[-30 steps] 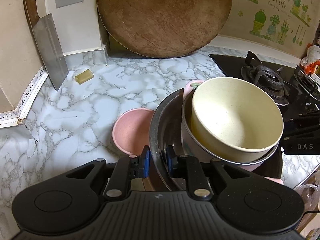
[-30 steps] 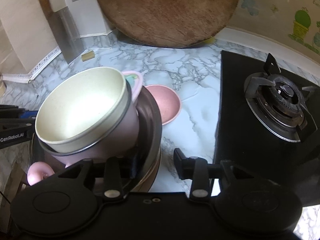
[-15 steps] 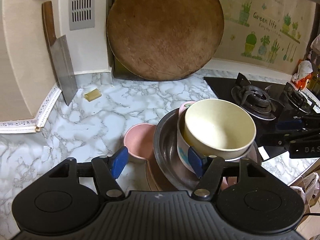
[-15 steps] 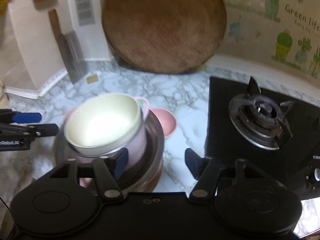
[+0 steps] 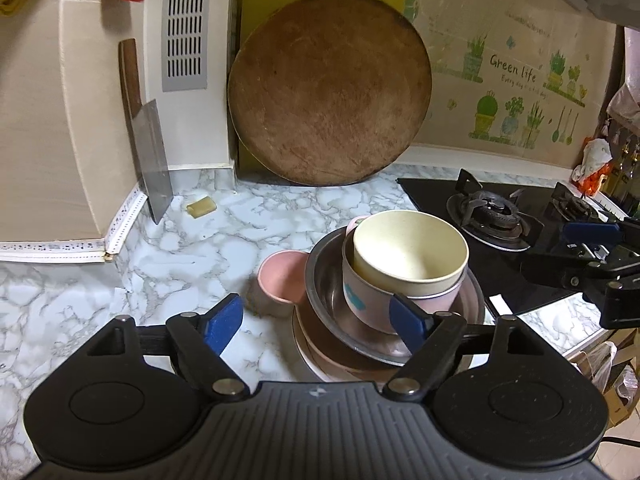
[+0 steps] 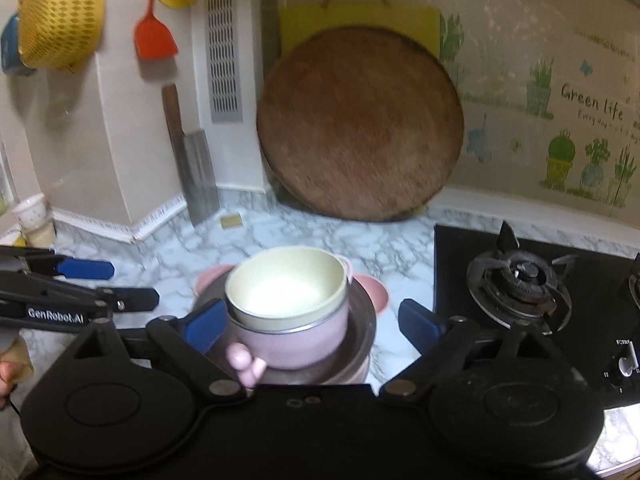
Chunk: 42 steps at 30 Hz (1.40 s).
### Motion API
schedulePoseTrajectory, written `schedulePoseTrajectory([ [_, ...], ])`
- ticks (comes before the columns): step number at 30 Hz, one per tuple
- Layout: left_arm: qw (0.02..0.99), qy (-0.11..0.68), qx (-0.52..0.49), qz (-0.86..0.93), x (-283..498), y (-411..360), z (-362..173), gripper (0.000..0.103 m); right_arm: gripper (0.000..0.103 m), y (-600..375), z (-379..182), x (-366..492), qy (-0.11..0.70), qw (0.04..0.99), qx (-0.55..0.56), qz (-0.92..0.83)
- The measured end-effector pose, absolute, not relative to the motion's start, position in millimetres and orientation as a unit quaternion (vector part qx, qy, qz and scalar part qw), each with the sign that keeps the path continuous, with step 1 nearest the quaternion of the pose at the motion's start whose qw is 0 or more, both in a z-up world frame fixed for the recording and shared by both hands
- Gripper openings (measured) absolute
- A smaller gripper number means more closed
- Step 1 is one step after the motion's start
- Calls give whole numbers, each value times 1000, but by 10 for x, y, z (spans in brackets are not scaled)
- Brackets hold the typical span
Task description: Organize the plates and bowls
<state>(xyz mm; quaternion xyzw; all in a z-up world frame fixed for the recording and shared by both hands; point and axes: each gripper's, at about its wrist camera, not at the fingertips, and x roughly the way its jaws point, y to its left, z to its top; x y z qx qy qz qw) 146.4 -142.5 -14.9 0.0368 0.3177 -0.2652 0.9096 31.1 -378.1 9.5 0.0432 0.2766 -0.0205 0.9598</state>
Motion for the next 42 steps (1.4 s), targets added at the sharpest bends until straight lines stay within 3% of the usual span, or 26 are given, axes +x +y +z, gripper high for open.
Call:
schedulePoseTrajectory([
  [4, 909, 313, 18, -276, 1331, -1322, -126, 83, 101, -3665, 148, 166, 249, 967, 38, -23],
  [7, 908, 311, -1, -282, 1248, -1243, -121, 102, 103, -3590, 167, 88, 241, 969, 36, -29],
  [42, 927, 282, 3, -247, 826, -984, -105, 103, 103, -3332, 75, -126, 259, 964, 50, -27],
])
